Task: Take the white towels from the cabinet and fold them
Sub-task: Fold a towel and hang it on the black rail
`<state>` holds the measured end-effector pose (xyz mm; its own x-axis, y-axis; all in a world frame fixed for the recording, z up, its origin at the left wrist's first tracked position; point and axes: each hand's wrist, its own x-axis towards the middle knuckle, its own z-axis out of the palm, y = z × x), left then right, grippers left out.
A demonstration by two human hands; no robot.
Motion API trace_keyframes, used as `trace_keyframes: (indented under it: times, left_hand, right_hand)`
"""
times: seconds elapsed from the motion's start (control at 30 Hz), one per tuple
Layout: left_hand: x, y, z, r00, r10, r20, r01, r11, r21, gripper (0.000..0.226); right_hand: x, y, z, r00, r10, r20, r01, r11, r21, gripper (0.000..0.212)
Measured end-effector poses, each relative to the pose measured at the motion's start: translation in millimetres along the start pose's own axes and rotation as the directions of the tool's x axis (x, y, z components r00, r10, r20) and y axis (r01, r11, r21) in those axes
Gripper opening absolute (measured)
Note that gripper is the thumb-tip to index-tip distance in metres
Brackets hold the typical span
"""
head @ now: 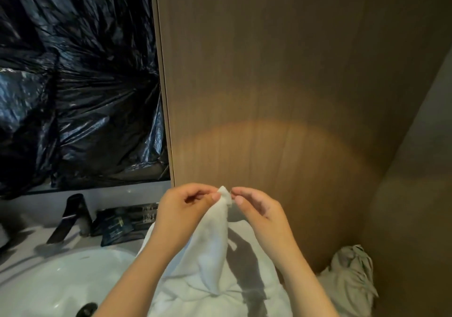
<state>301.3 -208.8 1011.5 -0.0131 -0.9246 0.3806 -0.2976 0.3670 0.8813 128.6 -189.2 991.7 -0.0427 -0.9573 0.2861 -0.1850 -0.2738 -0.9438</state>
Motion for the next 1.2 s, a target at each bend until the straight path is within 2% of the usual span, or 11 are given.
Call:
trace_keyframes:
  times: [0.1,0.23,0.33,0.43,0.53,0.6,0.73,0.97,1.2]
  left_hand:
    - [-13,2,0,0.998,-0.031,-0.055,0.026,0.996,-0.089,0.009]
    - [-21,8,2,1.0,0.009,0.016,-0.008,0.993,-0.114,0.01]
    - [-23,12,3,0.998,0.042,0.037,-0.04,0.997,-0.066,0.01]
    - [-27,12,2,0.997,0.069,0.025,-0.068,0.997,-0.036,0.014]
    - [-35,6,1,0.989,0.141,0.037,-0.144,0.983,0.118,0.02]
    - [-40,0,0,0.986,0.161,0.038,-0.165,0.966,0.201,0.014]
    - [-42,-11,-1,0.992,0.12,0.041,-0.126,0.969,0.211,0.007]
    - [-41,-11,2,0.991,0.134,-0.011,-0.128,0.969,0.21,0.008]
    - [-36,-26,-8,0.991,0.026,0.135,-0.057,0.971,0.233,0.023]
  right_hand:
    - [-10,4,7,1.0,0.012,0.0,-0.012,0.997,0.071,0.02]
    - [-11,4,9,0.999,0.002,0.05,-0.006,0.998,0.065,0.021]
    - [-11,3,7,0.997,-0.049,0.053,0.045,0.996,0.074,0.015]
    - [-11,6,6,0.997,-0.084,-0.003,0.084,0.996,0.039,0.01]
    - [-11,11,6,0.994,-0.079,-0.078,0.08,0.997,0.019,0.01]
    - [-10,13,6,0.989,-0.09,-0.115,0.093,0.996,0.015,0.011]
    - [-9,14,5,0.984,-0.098,-0.146,0.098,0.995,-0.003,0.013]
    - [-5,7,5,0.987,-0.127,-0.102,0.122,0.991,-0.061,0.015]
    - [13,-14,-7,0.951,-0.256,-0.174,0.24,0.965,-0.107,0.022]
